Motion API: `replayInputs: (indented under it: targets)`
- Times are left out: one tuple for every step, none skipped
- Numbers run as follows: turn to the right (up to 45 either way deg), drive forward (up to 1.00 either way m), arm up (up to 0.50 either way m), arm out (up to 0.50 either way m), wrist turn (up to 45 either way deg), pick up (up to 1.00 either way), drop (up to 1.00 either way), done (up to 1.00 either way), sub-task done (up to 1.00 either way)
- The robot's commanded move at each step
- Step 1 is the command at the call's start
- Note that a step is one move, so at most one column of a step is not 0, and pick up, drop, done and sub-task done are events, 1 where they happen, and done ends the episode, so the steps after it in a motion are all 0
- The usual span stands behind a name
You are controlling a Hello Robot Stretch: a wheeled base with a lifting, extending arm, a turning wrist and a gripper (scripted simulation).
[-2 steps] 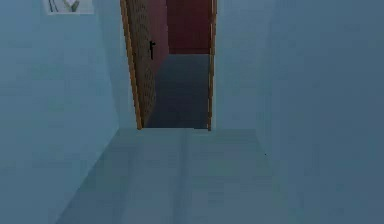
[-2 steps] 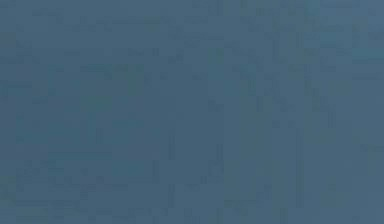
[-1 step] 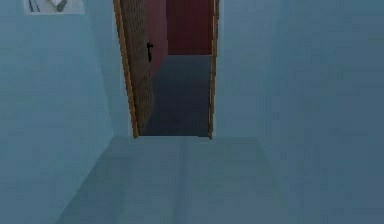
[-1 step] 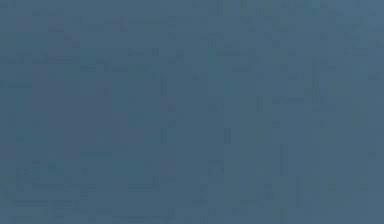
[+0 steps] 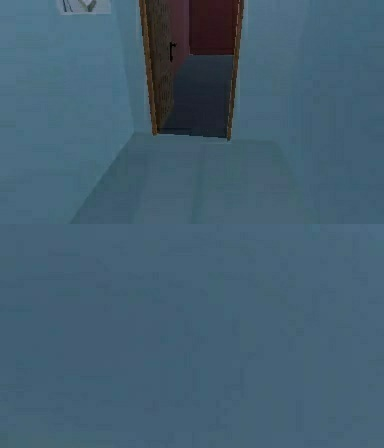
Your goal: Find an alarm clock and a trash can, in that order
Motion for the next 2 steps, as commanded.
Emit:
replayInputs:
  targets:
    - [0.0, 1.0, 0.0, 0.0, 0.0, 0.0, 0.0, 0.0, 0.0]
    - [-3.0, 0.0, 0.0, 0.0, 0.0, 0.0, 0.0, 0.0, 0.0]
